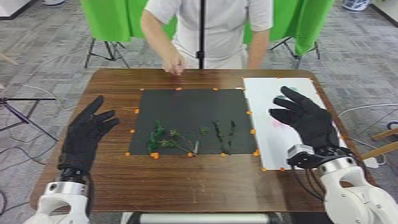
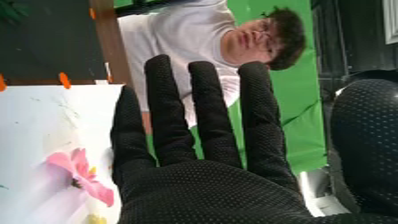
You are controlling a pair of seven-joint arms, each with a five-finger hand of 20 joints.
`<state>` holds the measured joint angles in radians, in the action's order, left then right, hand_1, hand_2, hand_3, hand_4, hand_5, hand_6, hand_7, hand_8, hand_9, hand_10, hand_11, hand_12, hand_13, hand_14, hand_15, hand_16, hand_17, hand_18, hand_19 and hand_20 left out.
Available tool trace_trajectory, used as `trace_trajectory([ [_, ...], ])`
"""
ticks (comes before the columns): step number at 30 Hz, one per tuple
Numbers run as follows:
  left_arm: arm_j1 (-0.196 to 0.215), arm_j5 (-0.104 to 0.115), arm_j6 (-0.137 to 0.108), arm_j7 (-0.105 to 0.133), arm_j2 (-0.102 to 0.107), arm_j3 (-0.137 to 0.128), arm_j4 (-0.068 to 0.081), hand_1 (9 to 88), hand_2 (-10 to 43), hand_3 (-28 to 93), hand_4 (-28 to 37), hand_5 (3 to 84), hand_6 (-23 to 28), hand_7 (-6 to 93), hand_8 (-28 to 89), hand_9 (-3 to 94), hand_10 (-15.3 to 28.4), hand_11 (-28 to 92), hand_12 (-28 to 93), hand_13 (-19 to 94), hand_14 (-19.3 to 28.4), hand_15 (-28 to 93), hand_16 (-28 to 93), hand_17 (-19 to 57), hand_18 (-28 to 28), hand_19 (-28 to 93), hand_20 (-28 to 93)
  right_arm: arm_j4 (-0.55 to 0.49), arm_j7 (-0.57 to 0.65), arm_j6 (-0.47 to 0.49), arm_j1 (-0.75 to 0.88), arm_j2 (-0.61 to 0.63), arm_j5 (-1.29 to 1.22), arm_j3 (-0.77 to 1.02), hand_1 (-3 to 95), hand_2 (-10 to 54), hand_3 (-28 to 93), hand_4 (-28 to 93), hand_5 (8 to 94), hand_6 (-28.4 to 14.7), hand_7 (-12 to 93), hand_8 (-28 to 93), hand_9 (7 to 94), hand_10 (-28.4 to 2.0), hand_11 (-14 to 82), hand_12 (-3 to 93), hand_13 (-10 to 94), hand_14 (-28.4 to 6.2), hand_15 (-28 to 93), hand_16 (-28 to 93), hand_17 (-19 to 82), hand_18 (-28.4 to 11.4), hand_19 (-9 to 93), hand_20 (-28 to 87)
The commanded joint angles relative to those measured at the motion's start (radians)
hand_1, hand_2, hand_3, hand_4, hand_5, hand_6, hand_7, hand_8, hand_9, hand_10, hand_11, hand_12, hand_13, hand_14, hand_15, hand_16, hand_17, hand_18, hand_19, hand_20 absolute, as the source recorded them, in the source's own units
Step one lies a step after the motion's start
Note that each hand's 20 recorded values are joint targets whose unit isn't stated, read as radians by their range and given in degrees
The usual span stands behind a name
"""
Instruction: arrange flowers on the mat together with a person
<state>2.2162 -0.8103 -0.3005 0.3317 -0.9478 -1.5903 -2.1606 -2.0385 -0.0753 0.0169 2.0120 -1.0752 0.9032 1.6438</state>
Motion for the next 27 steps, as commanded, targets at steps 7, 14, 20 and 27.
trace_trajectory([
  [7, 0.006, 0.006, -0.009, 0.0, 0.004, 0.001, 0.002, 22.1, 2.8, 79, -28.3, 31.7, 3.9, 9.1, -8, 33.3, 17.8, 25, 11, 23, 24.4, 53, -9, -7.8, 22.4, 46, 14, -0.031, 0.042, -0.142, -0.007, 0.044, 0.236, 0.018, 20.6, 1.7, 81, -27, 44.9, 3.0, 17, -13, 46.9, -14.2, 16.7, 16.0, 40, -17.8, 55, 14, 7, -23.0, 52, 27],
  [14, 0.009, 0.012, -0.017, 0.008, 0.016, 0.0, -0.002, 22.1, 2.8, 79, -28.3, 31.7, 3.9, 9.1, -8, 33.3, 17.8, 26, 11, 23, 24.4, 53, -9, -7.7, 22.4, 46, 14, -0.039, 0.182, -0.226, -0.055, 0.111, 0.473, -0.007, 23.4, -0.7, 81, -26, 44.9, 2.5, 18, -13, 48.0, -14.5, 20.3, 16.2, 43, -17.3, 62, 13, 11, -23.3, 58, 29],
  [20, 0.013, 0.008, -0.017, 0.01, 0.016, -0.007, -0.008, 22.1, 2.8, 79, -28.3, 31.6, 3.9, 9.1, -8, 33.3, 17.8, 26, 11, 23, 24.4, 53, -9, -7.8, 22.4, 46, 14, -0.016, 0.334, -0.22, -0.122, 0.166, 0.748, -0.058, 25.4, -2.6, 81, -25, 45.1, 2.3, 18, -13, 48.4, -14.6, 22.9, 16.6, 45, -16.4, 66, 13, 12, -23.5, 61, 30],
  [27, 0.007, 0.003, -0.012, 0.004, 0.015, -0.011, -0.008, 22.1, 2.9, 79, -28.3, 31.6, 3.9, 9.1, -8, 33.3, 17.8, 26, 11, 23, 24.5, 53, -9, -7.7, 22.6, 46, 15, 0.018, 0.472, -0.16, -0.178, 0.204, 1.053, -0.125, 26.4, -4.1, 80, -24, 46.7, 1.9, 19, -13, 50.9, -15.8, 27.6, 17.8, 48, -16.2, 70, 13, 14, -23.6, 63, 30],
])
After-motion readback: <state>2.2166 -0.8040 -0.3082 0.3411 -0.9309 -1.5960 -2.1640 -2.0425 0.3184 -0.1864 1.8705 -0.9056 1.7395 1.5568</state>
